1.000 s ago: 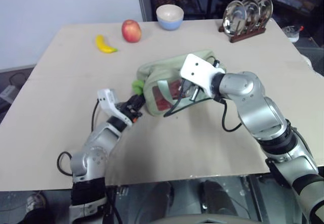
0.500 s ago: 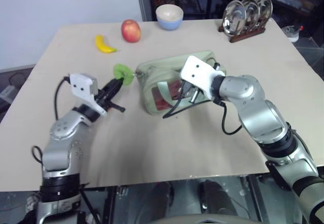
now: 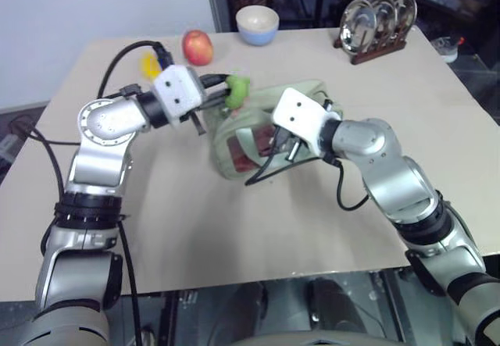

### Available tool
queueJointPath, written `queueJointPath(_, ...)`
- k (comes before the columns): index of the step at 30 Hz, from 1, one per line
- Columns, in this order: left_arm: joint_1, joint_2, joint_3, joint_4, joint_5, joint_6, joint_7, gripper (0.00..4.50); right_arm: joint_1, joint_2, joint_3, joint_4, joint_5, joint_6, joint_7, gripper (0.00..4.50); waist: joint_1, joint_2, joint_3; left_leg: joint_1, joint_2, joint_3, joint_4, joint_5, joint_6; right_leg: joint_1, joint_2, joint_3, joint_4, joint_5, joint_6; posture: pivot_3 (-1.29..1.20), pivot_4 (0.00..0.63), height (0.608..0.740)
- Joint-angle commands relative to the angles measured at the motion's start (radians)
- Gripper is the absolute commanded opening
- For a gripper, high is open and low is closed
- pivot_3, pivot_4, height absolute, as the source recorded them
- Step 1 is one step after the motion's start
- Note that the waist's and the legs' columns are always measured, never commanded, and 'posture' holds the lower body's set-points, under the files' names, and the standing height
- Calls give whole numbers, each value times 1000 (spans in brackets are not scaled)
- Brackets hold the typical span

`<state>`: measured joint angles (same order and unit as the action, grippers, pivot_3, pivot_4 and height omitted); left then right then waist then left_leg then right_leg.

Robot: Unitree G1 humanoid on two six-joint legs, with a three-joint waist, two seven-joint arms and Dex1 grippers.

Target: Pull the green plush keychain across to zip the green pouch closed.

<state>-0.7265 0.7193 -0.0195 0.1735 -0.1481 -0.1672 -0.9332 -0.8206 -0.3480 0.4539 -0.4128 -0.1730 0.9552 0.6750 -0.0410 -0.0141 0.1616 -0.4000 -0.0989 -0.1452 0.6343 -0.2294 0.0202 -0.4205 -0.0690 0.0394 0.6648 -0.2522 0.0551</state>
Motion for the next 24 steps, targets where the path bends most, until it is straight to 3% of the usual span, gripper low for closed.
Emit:
queueJointPath(1,6,35,73,-48,-172,125,-113,2103,-17,9,-7,-33,8,7,-20,0,-7,0,0,0,0,1,0,0,0,-1,0,1,1,0,0,0,150,740)
queueJointPath(5,185,156,235,-238,-483,474,-210,2103,-14,20,-15,-39,15,7,-35,0,-33,0,0,-1,0,1,-1,0,0,-4,1,3,3,0,0,0,150,740)
queueJointPath(9,395,157,393,-407,-634,619,-147,2103,-14,21,-24,-40,36,9,-34,0,-23,0,0,-1,0,0,0,0,0,-4,0,3,4,0,0,0,150,740)
queueJointPath(14,574,52,361,-534,-526,570,5,2103,-21,21,-44,-25,64,-5,-30,0,-3,0,0,1,0,1,1,0,0,-2,0,4,6,0,0,0,150,740)
queueJointPath(18,608,-32,312,-513,-409,520,125,2287,-25,10,-46,-14,61,-18,-46,1455,5,0,0,2,0,1,1,0,-1,-2,0,3,9,0,0,0,150,740)
queueJointPath(24,574,-117,223,-458,-277,438,213,2287,-26,3,-40,-7,64,-24,-53,1455,7,-1,0,2,-1,1,2,0,-1,-3,-1,3,10,0,0,0,150,740)
